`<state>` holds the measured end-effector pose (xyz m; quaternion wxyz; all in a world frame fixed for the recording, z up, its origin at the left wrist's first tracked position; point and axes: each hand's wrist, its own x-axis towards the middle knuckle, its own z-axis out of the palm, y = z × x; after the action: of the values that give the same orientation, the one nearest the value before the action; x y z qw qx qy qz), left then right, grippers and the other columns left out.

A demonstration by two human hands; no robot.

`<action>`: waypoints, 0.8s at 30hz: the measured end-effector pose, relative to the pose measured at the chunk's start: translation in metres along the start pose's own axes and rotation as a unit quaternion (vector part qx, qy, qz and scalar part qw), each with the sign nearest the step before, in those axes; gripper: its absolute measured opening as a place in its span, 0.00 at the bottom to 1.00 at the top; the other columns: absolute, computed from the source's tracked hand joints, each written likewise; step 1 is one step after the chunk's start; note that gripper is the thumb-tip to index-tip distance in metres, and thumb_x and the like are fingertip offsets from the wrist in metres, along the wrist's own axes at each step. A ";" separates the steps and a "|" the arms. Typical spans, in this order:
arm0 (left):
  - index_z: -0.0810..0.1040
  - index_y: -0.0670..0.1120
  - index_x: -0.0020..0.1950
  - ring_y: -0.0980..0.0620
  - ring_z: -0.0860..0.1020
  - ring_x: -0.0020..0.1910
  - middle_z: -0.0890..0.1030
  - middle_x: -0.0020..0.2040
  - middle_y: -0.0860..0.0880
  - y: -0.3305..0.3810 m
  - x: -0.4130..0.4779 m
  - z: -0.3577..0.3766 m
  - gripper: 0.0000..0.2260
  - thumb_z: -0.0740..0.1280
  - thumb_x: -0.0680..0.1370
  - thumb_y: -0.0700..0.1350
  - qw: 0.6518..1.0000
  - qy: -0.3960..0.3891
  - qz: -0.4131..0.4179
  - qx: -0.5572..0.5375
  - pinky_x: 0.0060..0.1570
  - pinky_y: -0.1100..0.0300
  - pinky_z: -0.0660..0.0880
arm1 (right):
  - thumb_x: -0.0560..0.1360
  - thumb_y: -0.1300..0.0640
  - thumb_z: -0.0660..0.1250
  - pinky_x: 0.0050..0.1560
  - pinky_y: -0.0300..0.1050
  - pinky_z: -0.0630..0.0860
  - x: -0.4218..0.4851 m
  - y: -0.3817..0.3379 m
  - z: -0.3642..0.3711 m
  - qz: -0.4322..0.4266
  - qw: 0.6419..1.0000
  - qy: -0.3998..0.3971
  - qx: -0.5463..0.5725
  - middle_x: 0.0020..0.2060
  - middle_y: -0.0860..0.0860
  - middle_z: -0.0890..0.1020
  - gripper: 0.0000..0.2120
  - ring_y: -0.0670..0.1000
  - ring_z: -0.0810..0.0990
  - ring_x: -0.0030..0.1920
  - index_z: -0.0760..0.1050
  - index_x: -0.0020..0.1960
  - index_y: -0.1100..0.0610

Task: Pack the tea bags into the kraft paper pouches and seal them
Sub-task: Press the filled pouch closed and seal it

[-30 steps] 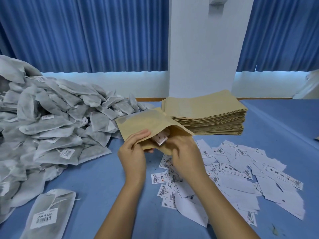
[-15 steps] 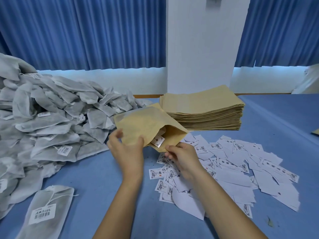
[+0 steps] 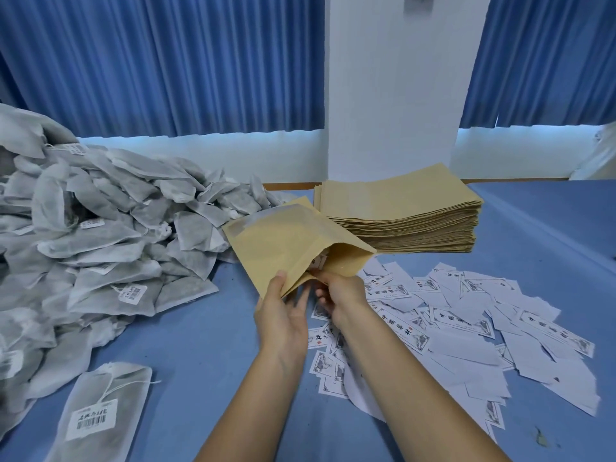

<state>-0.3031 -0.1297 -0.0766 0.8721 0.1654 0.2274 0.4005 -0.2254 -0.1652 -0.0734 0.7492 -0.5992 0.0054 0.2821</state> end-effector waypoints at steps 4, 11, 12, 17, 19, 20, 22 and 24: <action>0.77 0.44 0.52 0.49 0.80 0.48 0.81 0.52 0.45 -0.016 -0.002 0.009 0.05 0.68 0.77 0.41 1.000 0.007 -0.002 0.017 0.55 0.54 0.78 | 0.65 0.63 0.76 0.21 0.36 0.64 -0.001 0.007 0.001 -0.039 0.998 0.045 -0.035 0.24 0.53 0.77 0.08 0.47 0.69 0.18 0.76 0.36 0.59; 0.74 0.44 0.48 0.52 0.73 0.29 0.78 0.33 0.47 -0.009 0.000 0.013 0.07 0.58 0.81 0.42 0.997 -0.030 -0.053 0.051 0.27 0.63 0.71 | 0.68 0.63 0.68 0.19 0.32 0.63 -0.006 0.002 -0.006 -0.048 0.996 0.019 -0.072 0.21 0.54 0.75 0.06 0.47 0.68 0.16 0.74 0.32 0.61; 0.74 0.43 0.51 0.49 0.75 0.34 0.78 0.39 0.45 -0.008 -0.001 0.011 0.07 0.56 0.81 0.39 0.998 -0.029 -0.047 0.041 0.31 0.59 0.74 | 0.71 0.62 0.65 0.19 0.33 0.65 -0.006 -0.001 -0.010 -0.032 0.997 0.014 -0.066 0.22 0.54 0.76 0.06 0.47 0.70 0.17 0.75 0.36 0.62; 0.74 0.42 0.52 0.45 0.77 0.49 0.79 0.50 0.42 -0.008 -0.004 0.003 0.15 0.51 0.77 0.29 1.000 -0.001 -0.007 0.030 0.58 0.48 0.75 | 0.78 0.58 0.55 0.24 0.38 0.73 -0.011 -0.011 -0.028 -0.012 0.998 -0.014 -0.068 0.33 0.58 0.82 0.13 0.49 0.78 0.24 0.76 0.47 0.63; 0.75 0.40 0.54 0.45 0.77 0.50 0.79 0.51 0.42 -0.009 -0.003 0.002 0.18 0.49 0.75 0.27 0.999 0.009 0.014 0.049 0.58 0.50 0.75 | 0.79 0.49 0.56 0.28 0.41 0.77 -0.015 -0.011 -0.032 -0.013 0.999 -0.034 0.001 0.37 0.59 0.83 0.19 0.53 0.81 0.30 0.77 0.49 0.63; 0.75 0.39 0.55 0.46 0.78 0.49 0.80 0.51 0.42 -0.009 -0.002 0.001 0.19 0.49 0.75 0.26 0.998 0.012 0.021 0.060 0.55 0.53 0.77 | 0.78 0.46 0.57 0.31 0.44 0.79 -0.017 -0.011 -0.033 -0.014 0.998 -0.042 0.052 0.39 0.60 0.83 0.20 0.54 0.83 0.34 0.77 0.49 0.62; 0.76 0.40 0.52 0.50 0.79 0.44 0.81 0.47 0.45 -0.008 -0.002 0.001 0.18 0.50 0.75 0.26 0.996 0.023 0.033 0.084 0.46 0.60 0.79 | 0.77 0.42 0.59 0.34 0.49 0.81 -0.021 -0.010 -0.034 -0.033 0.991 -0.054 0.117 0.40 0.58 0.83 0.20 0.54 0.84 0.36 0.78 0.49 0.58; 0.76 0.42 0.49 0.53 0.80 0.40 0.81 0.44 0.47 -0.008 -0.001 0.000 0.18 0.51 0.75 0.26 0.994 0.034 0.043 0.099 0.39 0.64 0.80 | 0.77 0.42 0.60 0.34 0.50 0.81 -0.023 -0.010 -0.033 -0.060 0.989 -0.041 0.132 0.35 0.55 0.83 0.19 0.52 0.84 0.34 0.78 0.48 0.57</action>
<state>-0.2990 -0.1356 -0.0795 0.8253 0.2464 0.2882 0.4184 -0.2295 -0.2062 -0.0653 0.8369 -0.4819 -0.0240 0.2583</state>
